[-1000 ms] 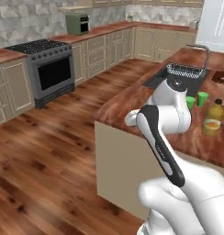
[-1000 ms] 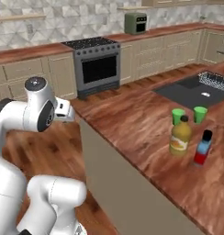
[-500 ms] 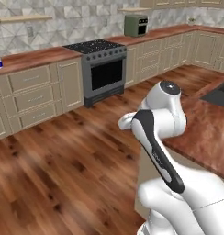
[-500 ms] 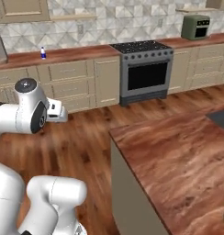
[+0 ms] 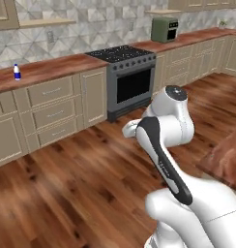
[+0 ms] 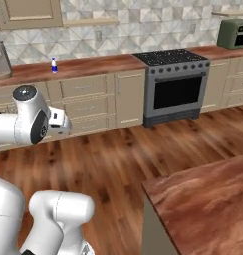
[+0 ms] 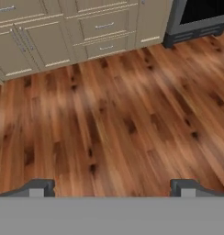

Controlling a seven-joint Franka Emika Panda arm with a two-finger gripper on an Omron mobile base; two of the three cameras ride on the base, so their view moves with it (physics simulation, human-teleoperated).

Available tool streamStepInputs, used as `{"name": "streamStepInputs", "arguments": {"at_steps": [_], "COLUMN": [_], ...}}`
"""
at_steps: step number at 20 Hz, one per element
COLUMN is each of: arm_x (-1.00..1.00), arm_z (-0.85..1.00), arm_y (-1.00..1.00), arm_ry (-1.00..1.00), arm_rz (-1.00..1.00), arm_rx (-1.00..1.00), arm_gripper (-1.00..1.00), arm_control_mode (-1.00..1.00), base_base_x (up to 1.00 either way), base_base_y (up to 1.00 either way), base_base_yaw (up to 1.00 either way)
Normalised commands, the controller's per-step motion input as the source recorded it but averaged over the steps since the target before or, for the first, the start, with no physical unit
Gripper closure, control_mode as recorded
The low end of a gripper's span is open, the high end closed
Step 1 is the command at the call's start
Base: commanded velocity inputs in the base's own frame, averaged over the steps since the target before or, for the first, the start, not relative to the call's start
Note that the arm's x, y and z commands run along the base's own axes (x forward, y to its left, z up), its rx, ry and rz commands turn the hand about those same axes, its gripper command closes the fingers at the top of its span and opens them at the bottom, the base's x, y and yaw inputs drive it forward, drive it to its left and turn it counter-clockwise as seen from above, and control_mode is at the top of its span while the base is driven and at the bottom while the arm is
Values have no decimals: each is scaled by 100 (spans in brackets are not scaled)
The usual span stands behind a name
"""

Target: Place the drinks on the dining counter in a tight cluster.

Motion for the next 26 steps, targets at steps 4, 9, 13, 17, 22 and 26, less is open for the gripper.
{"name": "streamStepInputs", "arguments": {"at_steps": [4, 9, 13, 17, 22, 26], "arm_x": [0, 0, 0, 0, 0, 0], "arm_z": [0, 0, 0, 0, 0, 0], "arm_y": [0, 0, 0, 0, 0, 0], "arm_ry": [0, 0, 0, 0, 0, 0], "arm_rz": [0, 0, 0, 0, 0, 0], "arm_rx": [0, 0, 0, 0, 0, 0], "arm_gripper": [-100, -100, -100, -100, -100, -100], "arm_control_mode": [100, 100, 100, 100, 100, 100], "base_base_x": [100, 100, 100, 100, 100, 100], "base_base_y": [13, 7, 0, -6, -28, -56], "base_base_yaw": [15, 27, 46, 47, 41, 20]}}
